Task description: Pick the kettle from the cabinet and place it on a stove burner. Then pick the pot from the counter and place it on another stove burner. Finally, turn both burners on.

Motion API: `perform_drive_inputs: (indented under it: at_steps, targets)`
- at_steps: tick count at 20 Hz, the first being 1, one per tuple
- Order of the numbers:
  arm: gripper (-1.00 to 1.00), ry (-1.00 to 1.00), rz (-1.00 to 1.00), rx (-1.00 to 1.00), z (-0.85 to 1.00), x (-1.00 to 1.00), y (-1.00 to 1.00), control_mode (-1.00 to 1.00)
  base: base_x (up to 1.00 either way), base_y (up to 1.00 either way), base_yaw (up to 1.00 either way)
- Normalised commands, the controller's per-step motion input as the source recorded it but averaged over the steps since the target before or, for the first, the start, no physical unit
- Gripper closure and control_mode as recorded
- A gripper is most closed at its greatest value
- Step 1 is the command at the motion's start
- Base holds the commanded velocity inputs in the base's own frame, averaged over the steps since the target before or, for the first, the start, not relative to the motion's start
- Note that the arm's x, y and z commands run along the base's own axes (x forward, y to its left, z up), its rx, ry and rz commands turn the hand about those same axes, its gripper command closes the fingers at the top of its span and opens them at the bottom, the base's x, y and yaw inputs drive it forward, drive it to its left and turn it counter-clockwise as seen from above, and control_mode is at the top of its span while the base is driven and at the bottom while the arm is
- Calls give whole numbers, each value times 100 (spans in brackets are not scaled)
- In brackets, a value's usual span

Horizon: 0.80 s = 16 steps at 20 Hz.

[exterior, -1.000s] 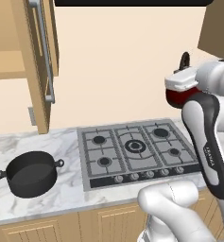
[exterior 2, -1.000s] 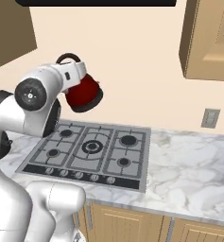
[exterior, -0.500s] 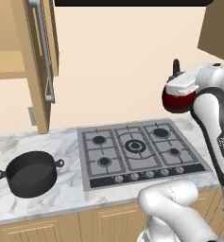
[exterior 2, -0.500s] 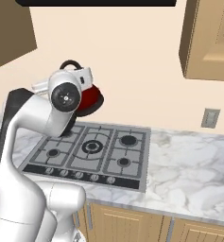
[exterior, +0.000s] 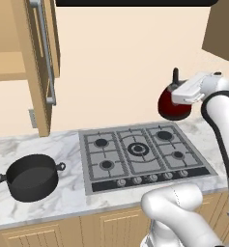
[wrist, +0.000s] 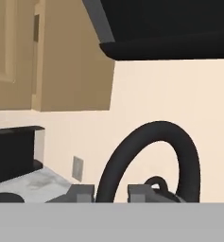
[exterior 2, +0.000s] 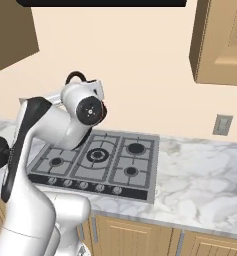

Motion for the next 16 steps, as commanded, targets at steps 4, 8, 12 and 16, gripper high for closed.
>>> perform_drive_inputs:
  at_steps: [4, 8, 12, 16]
  targets:
    - [100, 4, 10, 6, -38, 6, 4, -100, 0, 0, 0]
    - [100, 4, 10, 2, -39, 1, 2, -100, 0, 0, 0]
    - [100, 6, 10, 1, -37, 7, 5, -100, 0, 0, 0]
    - [100, 5, 9, 1, -38, 13, 14, -100, 0, 0, 0]
